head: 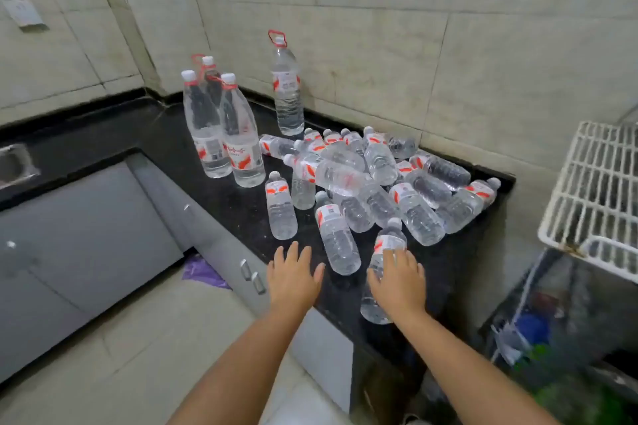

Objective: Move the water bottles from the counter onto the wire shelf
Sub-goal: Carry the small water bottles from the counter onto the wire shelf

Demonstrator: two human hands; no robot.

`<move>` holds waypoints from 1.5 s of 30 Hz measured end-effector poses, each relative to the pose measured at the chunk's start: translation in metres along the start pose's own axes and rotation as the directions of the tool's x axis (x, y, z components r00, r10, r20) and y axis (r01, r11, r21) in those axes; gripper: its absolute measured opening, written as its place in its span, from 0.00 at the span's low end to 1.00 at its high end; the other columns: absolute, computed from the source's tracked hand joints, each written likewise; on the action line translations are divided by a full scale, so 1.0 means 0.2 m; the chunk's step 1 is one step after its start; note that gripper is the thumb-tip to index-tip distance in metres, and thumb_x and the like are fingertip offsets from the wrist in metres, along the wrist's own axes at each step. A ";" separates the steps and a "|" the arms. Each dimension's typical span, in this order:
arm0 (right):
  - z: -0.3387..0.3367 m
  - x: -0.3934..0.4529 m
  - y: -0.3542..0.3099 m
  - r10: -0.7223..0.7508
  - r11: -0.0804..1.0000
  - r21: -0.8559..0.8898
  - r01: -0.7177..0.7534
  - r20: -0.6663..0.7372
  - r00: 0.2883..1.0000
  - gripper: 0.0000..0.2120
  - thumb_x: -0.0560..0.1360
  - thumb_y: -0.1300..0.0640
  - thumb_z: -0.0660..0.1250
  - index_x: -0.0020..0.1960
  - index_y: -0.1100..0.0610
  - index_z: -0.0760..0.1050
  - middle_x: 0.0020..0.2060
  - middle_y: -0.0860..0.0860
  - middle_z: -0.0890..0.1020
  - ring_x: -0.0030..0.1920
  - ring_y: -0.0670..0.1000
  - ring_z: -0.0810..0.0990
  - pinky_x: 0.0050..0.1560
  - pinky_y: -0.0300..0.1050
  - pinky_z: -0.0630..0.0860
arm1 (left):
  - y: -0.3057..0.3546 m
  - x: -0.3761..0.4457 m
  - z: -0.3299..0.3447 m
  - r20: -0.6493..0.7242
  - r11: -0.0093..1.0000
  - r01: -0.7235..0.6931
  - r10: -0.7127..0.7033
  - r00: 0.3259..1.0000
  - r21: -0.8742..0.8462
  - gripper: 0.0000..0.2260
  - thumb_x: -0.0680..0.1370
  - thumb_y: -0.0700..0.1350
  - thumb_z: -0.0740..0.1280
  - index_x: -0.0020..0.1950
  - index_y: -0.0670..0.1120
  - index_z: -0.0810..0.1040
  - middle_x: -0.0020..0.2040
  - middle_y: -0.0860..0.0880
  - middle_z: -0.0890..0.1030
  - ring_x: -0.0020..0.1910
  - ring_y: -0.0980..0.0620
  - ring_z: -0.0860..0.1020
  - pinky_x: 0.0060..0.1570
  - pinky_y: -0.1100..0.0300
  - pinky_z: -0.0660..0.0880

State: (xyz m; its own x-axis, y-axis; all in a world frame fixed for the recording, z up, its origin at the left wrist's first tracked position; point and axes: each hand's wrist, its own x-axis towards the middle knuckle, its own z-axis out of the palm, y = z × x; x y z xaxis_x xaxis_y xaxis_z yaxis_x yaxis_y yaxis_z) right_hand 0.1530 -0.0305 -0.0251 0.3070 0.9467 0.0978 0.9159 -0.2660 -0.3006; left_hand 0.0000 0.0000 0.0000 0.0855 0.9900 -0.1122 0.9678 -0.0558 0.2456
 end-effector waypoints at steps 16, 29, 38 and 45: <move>0.10 0.24 -0.07 0.430 0.891 0.006 -0.454 0.311 0.848 0.33 0.75 0.52 0.61 0.74 0.50 0.48 0.72 0.56 0.54 0.66 0.59 0.65 0.63 0.48 0.67 | 0.14 0.72 0.22 0.141 0.938 -0.257 0.294 0.945 -0.232 0.23 0.76 0.47 0.58 0.71 0.51 0.63 0.77 0.49 0.49 0.75 0.41 0.41 0.70 0.47 0.57; 0.08 0.19 -0.08 0.547 0.829 -0.076 -0.553 0.311 0.777 0.44 0.72 0.46 0.67 0.75 0.53 0.42 0.65 0.58 0.65 0.64 0.58 0.67 0.59 0.51 0.70 | -0.08 0.44 0.13 0.421 0.963 -0.235 0.268 0.866 -0.131 0.40 0.74 0.52 0.64 0.75 0.46 0.40 0.75 0.42 0.40 0.74 0.40 0.47 0.70 0.51 0.58; 0.09 0.20 -0.09 0.619 0.784 -0.132 -0.606 0.237 0.749 0.37 0.68 0.44 0.71 0.66 0.61 0.57 0.63 0.56 0.68 0.64 0.56 0.68 0.60 0.48 0.71 | 0.03 0.47 0.15 0.317 0.996 0.046 -0.018 0.948 -0.082 0.35 0.72 0.47 0.67 0.71 0.40 0.50 0.65 0.41 0.63 0.64 0.43 0.64 0.59 0.51 0.70; 0.02 0.21 -0.11 0.626 0.771 -0.021 -0.637 0.207 0.752 0.33 0.68 0.48 0.72 0.63 0.60 0.60 0.63 0.56 0.67 0.66 0.56 0.66 0.62 0.48 0.69 | 0.01 0.51 0.08 0.262 0.977 -0.007 0.064 0.963 -0.214 0.30 0.68 0.43 0.72 0.64 0.40 0.60 0.62 0.41 0.67 0.62 0.43 0.67 0.55 0.54 0.70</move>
State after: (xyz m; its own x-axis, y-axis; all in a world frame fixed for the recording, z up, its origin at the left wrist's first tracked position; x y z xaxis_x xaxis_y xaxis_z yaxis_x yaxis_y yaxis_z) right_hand 0.1446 0.0167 -0.0187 0.7509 0.5826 -0.3111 0.5161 -0.8115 -0.2739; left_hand 0.0137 0.0987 -0.0270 0.2069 0.9156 -0.3448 0.8942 -0.0339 0.4464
